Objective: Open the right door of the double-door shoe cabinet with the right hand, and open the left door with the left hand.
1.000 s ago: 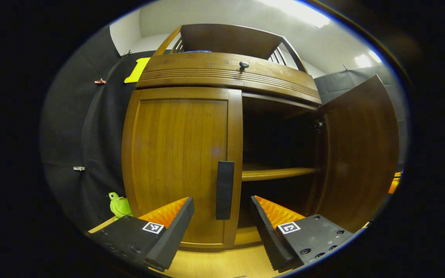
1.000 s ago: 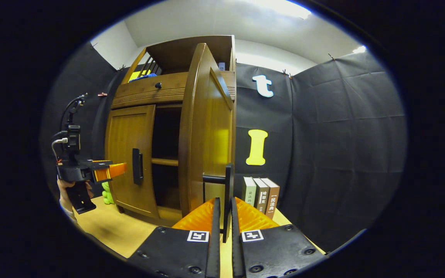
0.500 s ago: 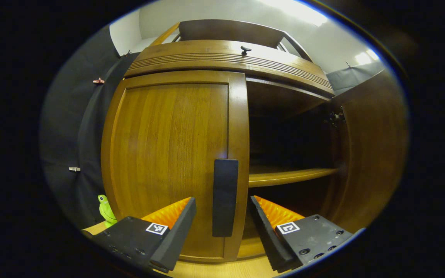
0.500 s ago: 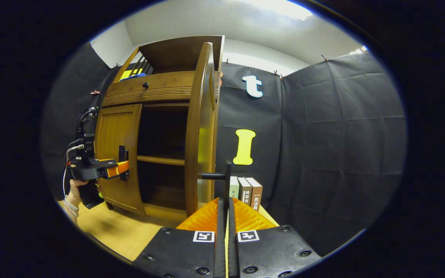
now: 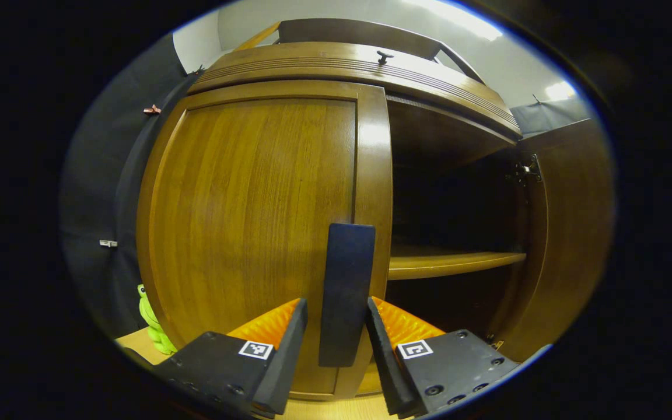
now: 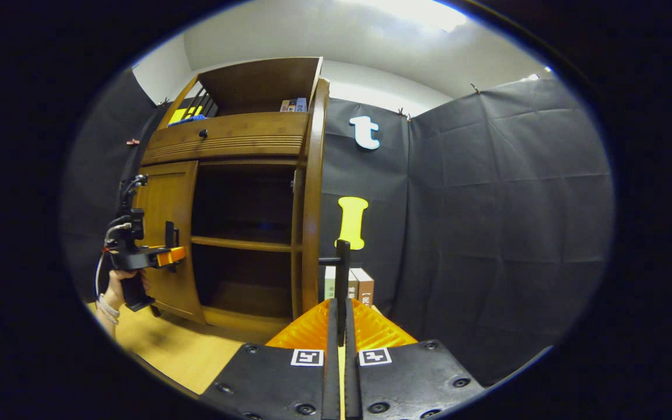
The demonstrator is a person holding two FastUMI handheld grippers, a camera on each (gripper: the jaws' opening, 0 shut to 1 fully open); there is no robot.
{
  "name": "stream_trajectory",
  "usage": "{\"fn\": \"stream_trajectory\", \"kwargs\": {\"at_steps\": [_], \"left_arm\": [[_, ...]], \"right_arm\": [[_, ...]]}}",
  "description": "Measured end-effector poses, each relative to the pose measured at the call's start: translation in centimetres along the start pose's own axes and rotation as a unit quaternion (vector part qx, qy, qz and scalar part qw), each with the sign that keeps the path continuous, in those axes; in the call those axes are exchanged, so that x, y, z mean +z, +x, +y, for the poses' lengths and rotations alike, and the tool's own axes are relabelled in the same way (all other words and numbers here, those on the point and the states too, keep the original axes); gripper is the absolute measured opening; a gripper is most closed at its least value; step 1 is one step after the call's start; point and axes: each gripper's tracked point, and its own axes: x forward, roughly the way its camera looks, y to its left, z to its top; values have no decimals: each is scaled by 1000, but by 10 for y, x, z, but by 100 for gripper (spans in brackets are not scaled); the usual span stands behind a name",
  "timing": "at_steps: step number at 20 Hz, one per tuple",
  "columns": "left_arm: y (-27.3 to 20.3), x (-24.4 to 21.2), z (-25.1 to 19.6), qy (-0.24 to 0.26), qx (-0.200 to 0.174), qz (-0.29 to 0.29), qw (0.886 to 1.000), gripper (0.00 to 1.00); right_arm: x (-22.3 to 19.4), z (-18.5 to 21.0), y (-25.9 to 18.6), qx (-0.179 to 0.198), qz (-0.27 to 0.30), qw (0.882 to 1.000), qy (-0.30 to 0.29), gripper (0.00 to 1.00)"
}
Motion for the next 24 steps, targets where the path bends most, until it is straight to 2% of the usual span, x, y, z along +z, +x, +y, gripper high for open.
{"fn": "stream_trajectory", "kwargs": {"at_steps": [1, 2, 4, 6, 7, 9, 10, 11, 12, 13, 14, 15, 17, 21, 24], "left_arm": [[0, 1, -2, -1, -1, 0, 1000, 58], [2, 2, -2, 2, 2, -1, 1000, 53], [2, 1, -1, 21, 4, -2, 1000, 43], [-1, 0, 1, 25, 2, 2, 1000, 38], [-4, 2, 1, 22, -1, 3, 1000, 37], [-15, 1, 0, 15, -11, 9, 1000, 35], [-23, 0, 1, 13, -16, 10, 1000, 34], [-32, 2, 2, 16, -22, 8, 1000, 33], [-43, 2, 3, 19, -28, 8, 999, 32], [-56, 3, 6, 21, -35, 7, 999, 35], [-71, 3, 9, 18, -43, 6, 999, 34], [-84, 5, 13, 15, -52, 7, 999, 33], [-111, 8, 22, 10, -63, 10, 998, 31], [-155, 12, 49, 14, -57, 14, 998, 32], [-180, 15, 69, 14, -40, 14, 999, 33]], "right_arm": [[-1, -1, -1, 0, 0, 1000, -8, 6], [-1, 1, -2, 0, 0, 1000, -11, 9], [0, 2, -6, 0, -1, 1000, -4, 5], [6, 0, -11, -6, -7, 1000, 10, 5], [10, 0, -15, -7, -13, 1000, 17, 5], [15, 3, -25, -6, -20, 999, 28, 29], [16, 5, -29, -5, -20, 999, 33, 32], [16, 8, -33, -6, -20, 999, 37, 28], [17, 10, -36, -7, -20, 999, 38, 28], [18, 14, -37, -7, -21, 999, 38, 32], [18, 20, -39, -4, -20, 999, 38, 28], [18, 28, -41, 1, -20, 999, 36, 32], [20, 45, -43, 13, -22, 999, 28, 33], [27, 76, -46, 41, -30, 998, 35, 33], [27, 92, -47, 55, -33, 998, 27, 42]]}}
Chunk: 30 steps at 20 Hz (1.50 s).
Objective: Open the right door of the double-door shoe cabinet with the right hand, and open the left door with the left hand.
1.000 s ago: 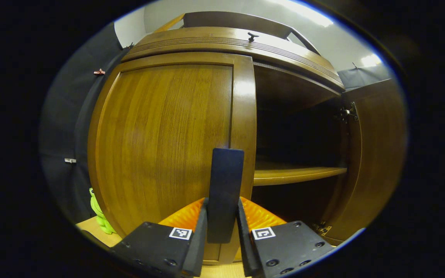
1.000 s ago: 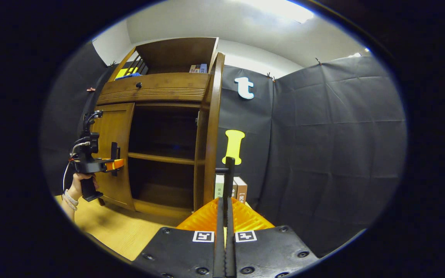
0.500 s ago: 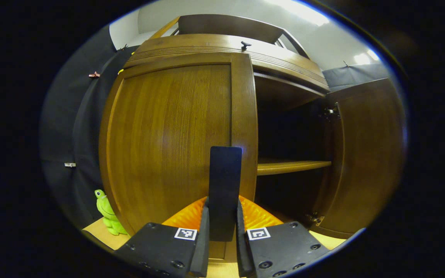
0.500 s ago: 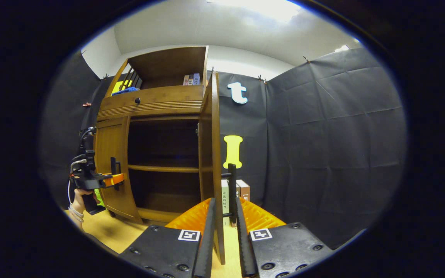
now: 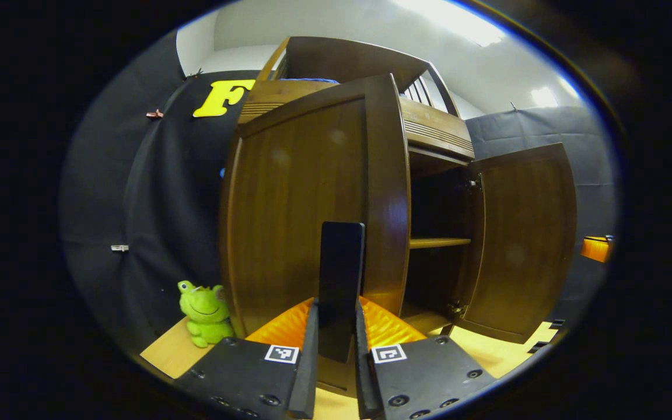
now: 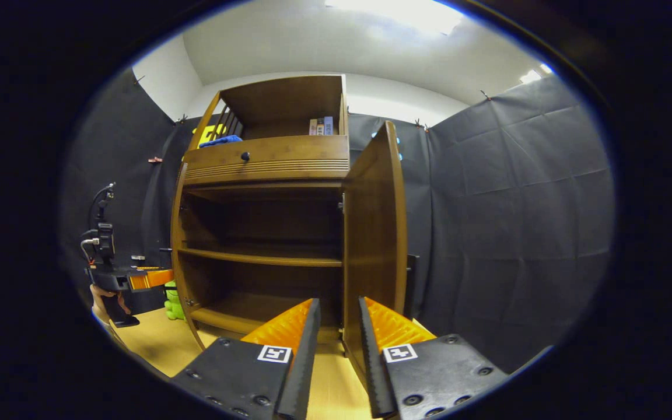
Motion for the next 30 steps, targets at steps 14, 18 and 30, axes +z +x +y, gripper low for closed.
{"fn": "stream_trajectory", "kwargs": {"at_steps": [14, 18, 30], "left_arm": [[-77, 5, 107, 46, 145, 8, 988, 13], [-98, 5, 127, 63, 183, 17, 981, 1], [-118, 65, -18, 27, 44, -32, 998, 66]], "right_arm": [[10, 76, 7, 71, -19, 997, -21, 90], [13, 82, 6, 83, -25, 996, -24, 89], [19, 110, -1, 95, -14, 995, -15, 94]]}}
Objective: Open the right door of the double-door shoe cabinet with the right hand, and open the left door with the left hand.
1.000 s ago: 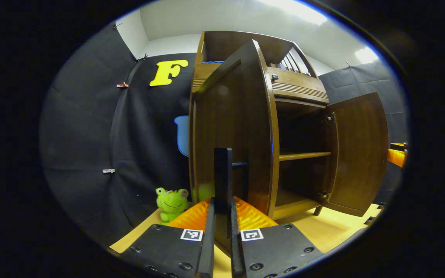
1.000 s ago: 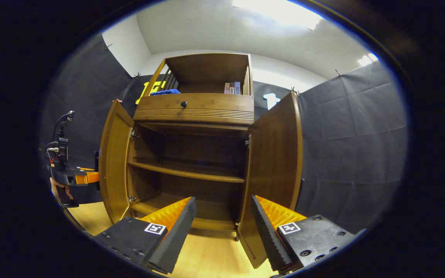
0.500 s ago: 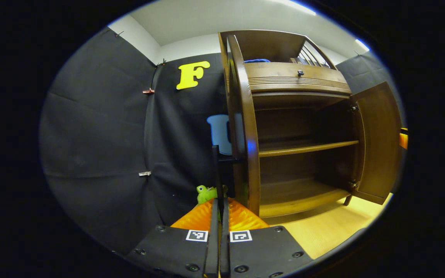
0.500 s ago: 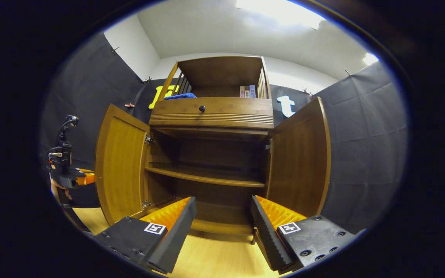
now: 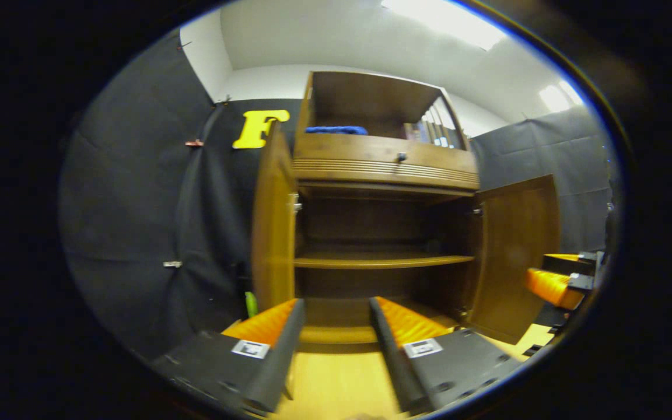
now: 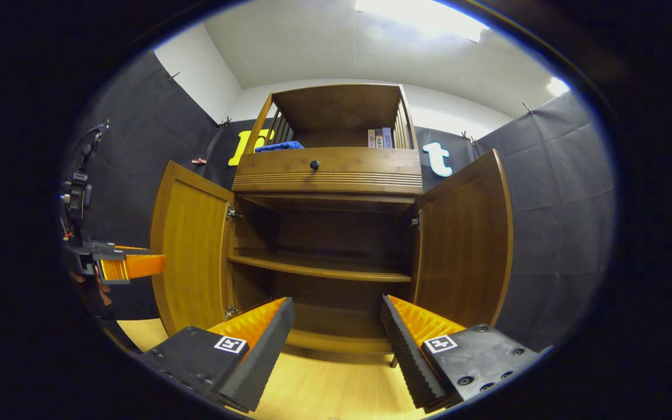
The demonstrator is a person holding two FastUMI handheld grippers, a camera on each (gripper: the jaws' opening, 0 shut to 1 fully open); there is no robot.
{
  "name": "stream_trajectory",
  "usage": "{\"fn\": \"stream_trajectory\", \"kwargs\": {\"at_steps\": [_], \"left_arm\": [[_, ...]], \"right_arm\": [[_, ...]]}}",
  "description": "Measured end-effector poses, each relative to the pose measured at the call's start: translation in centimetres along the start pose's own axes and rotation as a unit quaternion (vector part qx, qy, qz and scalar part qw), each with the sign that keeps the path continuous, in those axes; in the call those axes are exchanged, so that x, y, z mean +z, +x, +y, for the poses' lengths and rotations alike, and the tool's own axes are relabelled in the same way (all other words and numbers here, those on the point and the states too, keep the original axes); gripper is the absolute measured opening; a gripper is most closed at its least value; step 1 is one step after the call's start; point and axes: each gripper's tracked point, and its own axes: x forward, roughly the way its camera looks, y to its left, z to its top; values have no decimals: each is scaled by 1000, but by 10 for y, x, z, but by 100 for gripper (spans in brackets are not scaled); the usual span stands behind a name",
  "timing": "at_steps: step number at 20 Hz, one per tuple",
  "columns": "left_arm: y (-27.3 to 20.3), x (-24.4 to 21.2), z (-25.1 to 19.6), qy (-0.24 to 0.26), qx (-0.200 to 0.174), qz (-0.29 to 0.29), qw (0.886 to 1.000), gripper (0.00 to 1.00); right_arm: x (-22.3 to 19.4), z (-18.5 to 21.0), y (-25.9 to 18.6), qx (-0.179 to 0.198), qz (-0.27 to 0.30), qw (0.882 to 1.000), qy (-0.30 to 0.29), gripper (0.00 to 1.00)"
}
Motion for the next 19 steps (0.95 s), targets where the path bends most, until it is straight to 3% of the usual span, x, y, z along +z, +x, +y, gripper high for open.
{"fn": "stream_trajectory", "kwargs": {"at_steps": [2, 7, 8, 9, 12, 15, 16, 19], "left_arm": [[7, -1, -14, 30, -7, -1, 1000, 96], [17, -3, -43, 18, -35, -3, 999, 99], [17, -1, -40, 16, -31, -7, 999, 93], [17, 2, -38, 15, -25, -11, 1000, 99], [17, 3, -37, 12, -22, -22, 999, 96], [16, 5, -37, 11, -20, -23, 999, 99], [17, 5, -39, 12, -20, -22, 999, 94], [18, 3, -40, 12, -21, -18, 1000, 96]], "right_arm": [[1, 3, -4, 5, 0, 1000, -3, 96], [2, 5, -6, 15, -1, 1000, -8, 97], [2, 4, -6, 16, -2, 1000, -7, 99], [3, 3, -7, 16, -2, 1000, -6, 99], [5, 0, -9, 13, -9, 1000, -1, 95], [11, -1, -10, 9, -17, 1000, -1, 97], [13, -2, -10, 8, -19, 1000, 0, 97], [19, -1, -10, 9, -28, 1000, 1, 97]]}}
